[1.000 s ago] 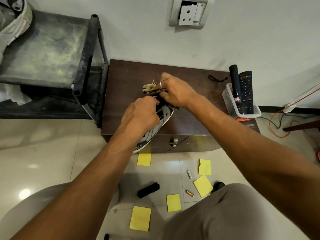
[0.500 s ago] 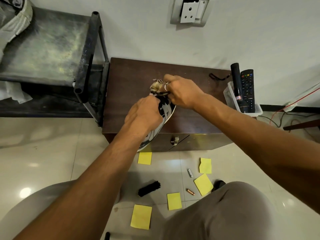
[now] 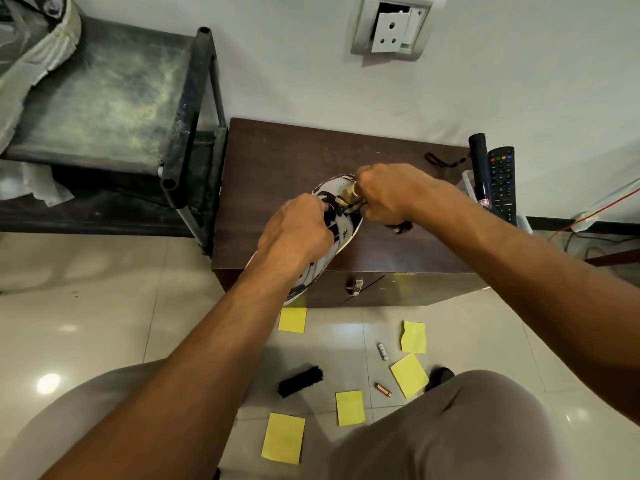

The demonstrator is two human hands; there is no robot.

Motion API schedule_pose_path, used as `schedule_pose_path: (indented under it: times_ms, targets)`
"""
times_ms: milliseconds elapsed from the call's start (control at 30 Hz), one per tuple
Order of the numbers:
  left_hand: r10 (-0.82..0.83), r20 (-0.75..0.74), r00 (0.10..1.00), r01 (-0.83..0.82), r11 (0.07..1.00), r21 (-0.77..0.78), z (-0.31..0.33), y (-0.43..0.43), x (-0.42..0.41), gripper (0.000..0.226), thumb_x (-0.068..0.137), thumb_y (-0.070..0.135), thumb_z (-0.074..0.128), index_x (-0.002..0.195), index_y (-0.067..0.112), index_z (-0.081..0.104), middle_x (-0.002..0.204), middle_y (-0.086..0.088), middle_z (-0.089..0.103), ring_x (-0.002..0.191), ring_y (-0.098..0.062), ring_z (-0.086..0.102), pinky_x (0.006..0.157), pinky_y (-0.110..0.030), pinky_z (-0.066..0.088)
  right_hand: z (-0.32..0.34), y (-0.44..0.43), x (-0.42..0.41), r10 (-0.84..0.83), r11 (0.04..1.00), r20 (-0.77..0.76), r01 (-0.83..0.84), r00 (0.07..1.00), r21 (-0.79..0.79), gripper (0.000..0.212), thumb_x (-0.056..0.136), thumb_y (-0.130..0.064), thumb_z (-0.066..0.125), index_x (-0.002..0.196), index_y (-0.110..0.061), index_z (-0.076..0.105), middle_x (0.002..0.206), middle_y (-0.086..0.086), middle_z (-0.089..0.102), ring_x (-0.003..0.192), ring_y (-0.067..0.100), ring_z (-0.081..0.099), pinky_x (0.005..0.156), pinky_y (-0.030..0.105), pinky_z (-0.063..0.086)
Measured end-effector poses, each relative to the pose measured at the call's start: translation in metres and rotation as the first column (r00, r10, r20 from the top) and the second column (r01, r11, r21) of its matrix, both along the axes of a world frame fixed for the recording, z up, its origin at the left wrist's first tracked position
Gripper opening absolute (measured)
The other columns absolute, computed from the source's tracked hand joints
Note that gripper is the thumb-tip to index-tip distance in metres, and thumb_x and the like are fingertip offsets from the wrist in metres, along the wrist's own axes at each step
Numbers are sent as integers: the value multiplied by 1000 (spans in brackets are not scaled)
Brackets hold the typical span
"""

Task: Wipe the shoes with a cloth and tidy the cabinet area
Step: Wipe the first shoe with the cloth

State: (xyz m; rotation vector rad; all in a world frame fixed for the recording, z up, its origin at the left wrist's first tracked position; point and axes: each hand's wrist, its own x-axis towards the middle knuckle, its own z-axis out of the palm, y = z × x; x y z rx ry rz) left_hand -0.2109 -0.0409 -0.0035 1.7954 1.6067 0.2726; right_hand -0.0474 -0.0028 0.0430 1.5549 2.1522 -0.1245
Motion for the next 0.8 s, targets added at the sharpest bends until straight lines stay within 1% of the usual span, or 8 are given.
schedule_pose_path:
  times_ms: [33, 100, 200, 300, 433, 500, 633, 800]
  targets:
    - [0, 0, 1000, 0, 1000, -8, 1, 0, 0, 44, 89, 12, 71, 131, 24, 64, 131, -3, 65, 116, -29, 62, 91, -37, 52, 2, 6, 0, -37, 999, -5, 37, 999, -20, 20, 93, -20, 59, 105, -5, 66, 102, 8, 62, 90, 31, 64, 71, 36, 48]
    - [1, -1, 1000, -1, 1000, -14, 2, -1, -1, 39, 89, 10, 69, 126, 21, 66, 120, -5, 67, 109, -29, 64, 90, -40, 56, -2, 14, 0, -103, 992, -102, 110, 989, 61, 21, 92, -20, 58, 105, -6, 68, 104, 10, 62, 87, 32, 62, 71, 36, 46]
    - [-4, 10, 1000, 4, 1000, -5, 3, -3, 0, 38, 89, 9, 69, 125, 20, 66, 111, -3, 67, 98, -24, 63, 86, -41, 57, -31, 3, -6, -38, 971, -268, 99, 963, 218, 24, 95, -18, 55, 108, -2, 67, 116, 13, 51, 95, 37, 62, 71, 38, 44]
    - [6, 24, 1000, -6, 1000, -9, 2, -3, 0, 40, 89, 11, 70, 127, 21, 65, 126, -3, 65, 108, -25, 62, 91, -41, 55, -44, -7, -3, 7, 976, -261, 51, 965, 213, 22, 96, -19, 55, 104, -3, 68, 117, 10, 48, 91, 33, 62, 66, 37, 41]
    - [-7, 29, 1000, 8, 1000, -9, 2, -2, -1, 42, 89, 10, 70, 129, 21, 64, 136, -3, 62, 118, -28, 61, 91, -37, 51, -34, 12, 15, -74, 941, -212, 139, 974, 310, 23, 94, -17, 56, 109, -4, 68, 116, 11, 49, 97, 36, 61, 66, 39, 39]
    - [-35, 34, 999, 36, 999, -19, 5, -2, -3, 43, 91, 9, 69, 132, 21, 63, 132, -3, 63, 116, -26, 61, 87, -35, 49, -37, 14, 8, -68, 936, -260, 151, 963, 317, 24, 94, -15, 56, 110, -3, 68, 114, 11, 49, 97, 37, 60, 68, 38, 39]
    - [-63, 28, 998, 64, 998, -27, 4, -1, -2, 39, 91, 13, 69, 128, 25, 64, 117, 0, 66, 100, -20, 62, 85, -37, 55, -48, 8, -6, 16, 977, -333, 56, 943, 204, 21, 95, -16, 55, 105, -1, 66, 112, 11, 48, 92, 36, 61, 68, 36, 38]
    - [-46, 27, 999, 47, 999, -9, 3, -1, -3, 52, 91, 8, 68, 139, 24, 59, 140, -2, 59, 120, -27, 59, 91, -36, 49, -35, 15, 14, -32, 947, -227, 102, 973, 305, 24, 95, -16, 57, 112, -4, 68, 115, 10, 48, 98, 34, 59, 66, 38, 38]
